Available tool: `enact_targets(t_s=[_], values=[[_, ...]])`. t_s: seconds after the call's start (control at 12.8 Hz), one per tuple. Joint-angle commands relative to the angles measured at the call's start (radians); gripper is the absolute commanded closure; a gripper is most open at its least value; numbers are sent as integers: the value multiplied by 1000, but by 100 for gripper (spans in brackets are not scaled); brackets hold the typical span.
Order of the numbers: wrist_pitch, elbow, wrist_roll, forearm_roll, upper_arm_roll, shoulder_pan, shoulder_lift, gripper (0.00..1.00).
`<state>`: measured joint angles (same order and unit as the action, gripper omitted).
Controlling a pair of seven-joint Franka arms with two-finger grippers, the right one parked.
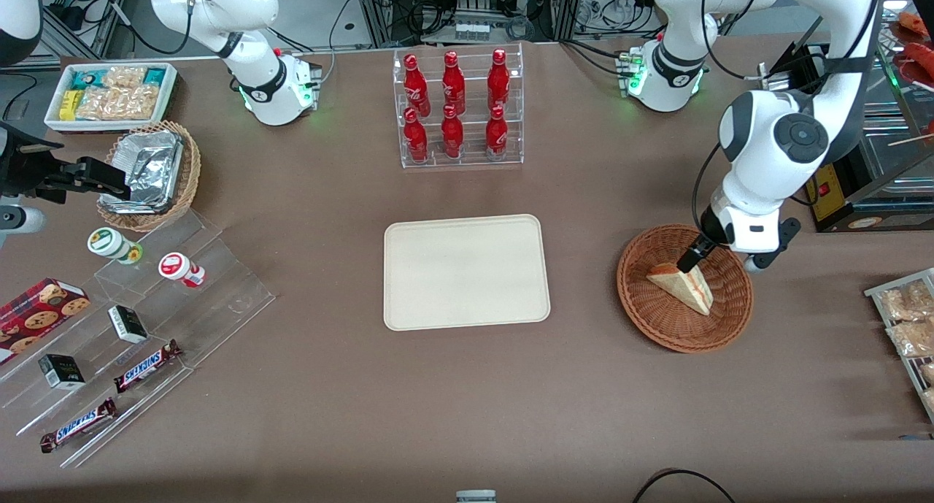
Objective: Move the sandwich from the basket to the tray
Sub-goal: 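Lower the open left gripper around the sandwich and close on it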
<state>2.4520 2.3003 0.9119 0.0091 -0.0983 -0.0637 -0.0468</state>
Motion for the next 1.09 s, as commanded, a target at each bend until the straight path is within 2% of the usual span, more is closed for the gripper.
enact_targets(t_s=[0.0, 1.01], values=[[19, 7, 21, 11, -4, 2, -8, 0], [99, 22, 22, 14, 8, 15, -110, 0]])
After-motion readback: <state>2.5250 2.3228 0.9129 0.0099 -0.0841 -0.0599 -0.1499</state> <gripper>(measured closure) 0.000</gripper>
